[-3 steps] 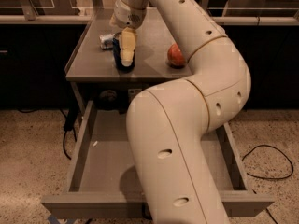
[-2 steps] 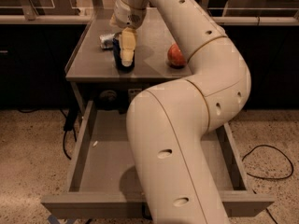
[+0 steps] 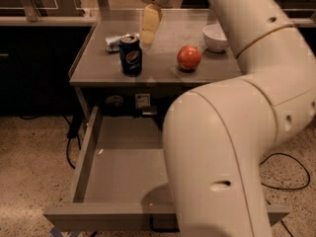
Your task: Pick pepsi can from top drawer and place on counter
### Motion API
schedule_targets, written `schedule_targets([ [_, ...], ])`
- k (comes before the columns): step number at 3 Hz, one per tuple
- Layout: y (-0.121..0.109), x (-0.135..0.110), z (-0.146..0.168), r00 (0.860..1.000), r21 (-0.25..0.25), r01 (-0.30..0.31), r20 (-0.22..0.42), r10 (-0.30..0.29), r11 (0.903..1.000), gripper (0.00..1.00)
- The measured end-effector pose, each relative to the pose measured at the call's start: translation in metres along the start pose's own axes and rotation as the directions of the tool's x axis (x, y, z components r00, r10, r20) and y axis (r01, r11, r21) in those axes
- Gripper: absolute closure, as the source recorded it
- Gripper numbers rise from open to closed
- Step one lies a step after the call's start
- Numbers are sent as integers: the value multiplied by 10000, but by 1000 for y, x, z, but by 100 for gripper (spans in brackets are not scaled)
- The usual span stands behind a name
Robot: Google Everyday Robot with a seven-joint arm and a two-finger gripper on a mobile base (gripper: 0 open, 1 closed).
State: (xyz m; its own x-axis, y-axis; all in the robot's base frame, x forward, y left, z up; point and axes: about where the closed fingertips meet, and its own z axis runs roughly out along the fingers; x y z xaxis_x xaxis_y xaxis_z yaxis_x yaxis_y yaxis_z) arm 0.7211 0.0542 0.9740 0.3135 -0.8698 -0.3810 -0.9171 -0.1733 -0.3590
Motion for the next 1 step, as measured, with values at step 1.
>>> schedule_targets([
  [1,11,2,-74,9956,1421,-483,862,363,9887,0],
])
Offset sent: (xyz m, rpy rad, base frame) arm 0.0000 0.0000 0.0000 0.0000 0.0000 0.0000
